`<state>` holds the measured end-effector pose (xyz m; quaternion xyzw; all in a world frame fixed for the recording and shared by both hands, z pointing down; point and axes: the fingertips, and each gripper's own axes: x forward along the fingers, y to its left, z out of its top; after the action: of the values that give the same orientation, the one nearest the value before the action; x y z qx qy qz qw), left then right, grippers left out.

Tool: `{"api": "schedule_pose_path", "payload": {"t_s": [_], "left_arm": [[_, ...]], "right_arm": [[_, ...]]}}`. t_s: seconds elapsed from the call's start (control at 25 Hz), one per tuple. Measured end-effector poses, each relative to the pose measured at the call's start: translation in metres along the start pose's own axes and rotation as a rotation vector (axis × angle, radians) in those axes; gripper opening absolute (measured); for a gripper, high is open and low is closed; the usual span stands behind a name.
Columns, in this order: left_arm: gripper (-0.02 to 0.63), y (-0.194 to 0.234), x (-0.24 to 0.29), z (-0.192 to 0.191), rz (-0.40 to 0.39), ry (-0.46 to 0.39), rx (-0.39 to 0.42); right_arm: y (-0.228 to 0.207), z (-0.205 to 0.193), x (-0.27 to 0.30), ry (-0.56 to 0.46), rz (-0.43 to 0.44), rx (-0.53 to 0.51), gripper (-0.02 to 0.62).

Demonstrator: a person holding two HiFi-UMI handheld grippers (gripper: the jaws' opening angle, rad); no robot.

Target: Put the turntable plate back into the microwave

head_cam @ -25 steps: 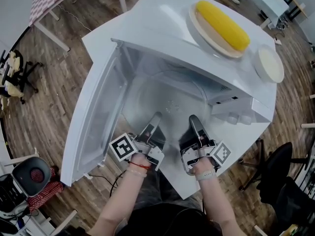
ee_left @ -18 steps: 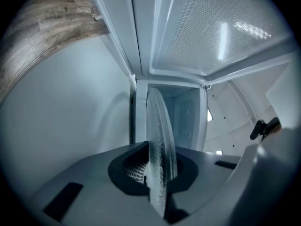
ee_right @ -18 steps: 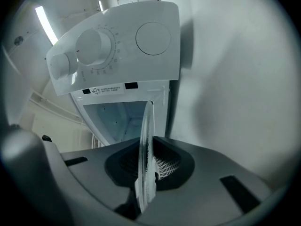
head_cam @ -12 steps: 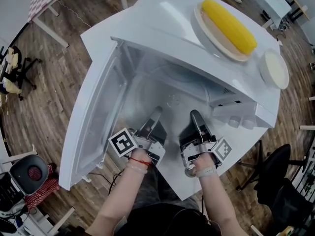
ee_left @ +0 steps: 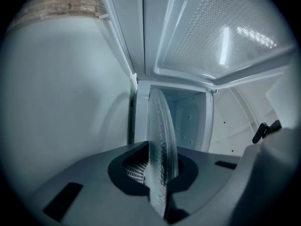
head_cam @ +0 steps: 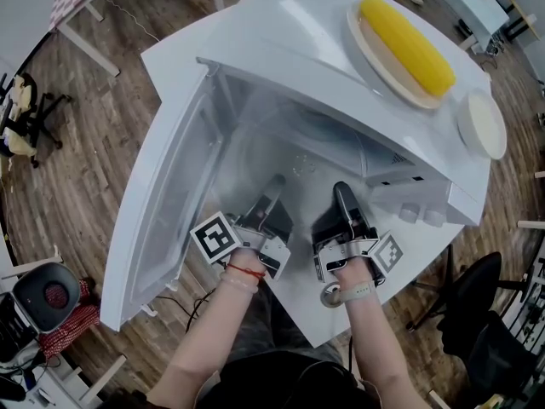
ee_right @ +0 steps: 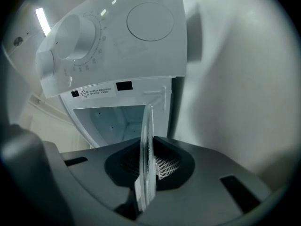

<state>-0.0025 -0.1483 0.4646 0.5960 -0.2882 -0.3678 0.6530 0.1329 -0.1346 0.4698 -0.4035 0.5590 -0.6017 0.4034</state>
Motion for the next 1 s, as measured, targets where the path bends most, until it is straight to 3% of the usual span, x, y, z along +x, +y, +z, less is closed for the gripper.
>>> {"api": "schedule_pose_path", "payload": {"t_s": [0.24,0.6,1.0], "left_arm": [[0.032,0.001,0.008,0.005,-0.001,-0.033,-0.065],[0.034,-0.002,0.01,0.007,0.005,-0.053,-0.112],[0.034,-0.009,0.012,0.007,0.032,-0.047,-0.086]], "right_arm": [[0.005,0.002,0.004,-0.027,0.019,0.02,0.042],[0.011,-0.009,-0.01,0.031,0.051,0.001,0.046],[0.017,-0.012,-0.015,0.03,0.076,-0.009,0.048]]}}
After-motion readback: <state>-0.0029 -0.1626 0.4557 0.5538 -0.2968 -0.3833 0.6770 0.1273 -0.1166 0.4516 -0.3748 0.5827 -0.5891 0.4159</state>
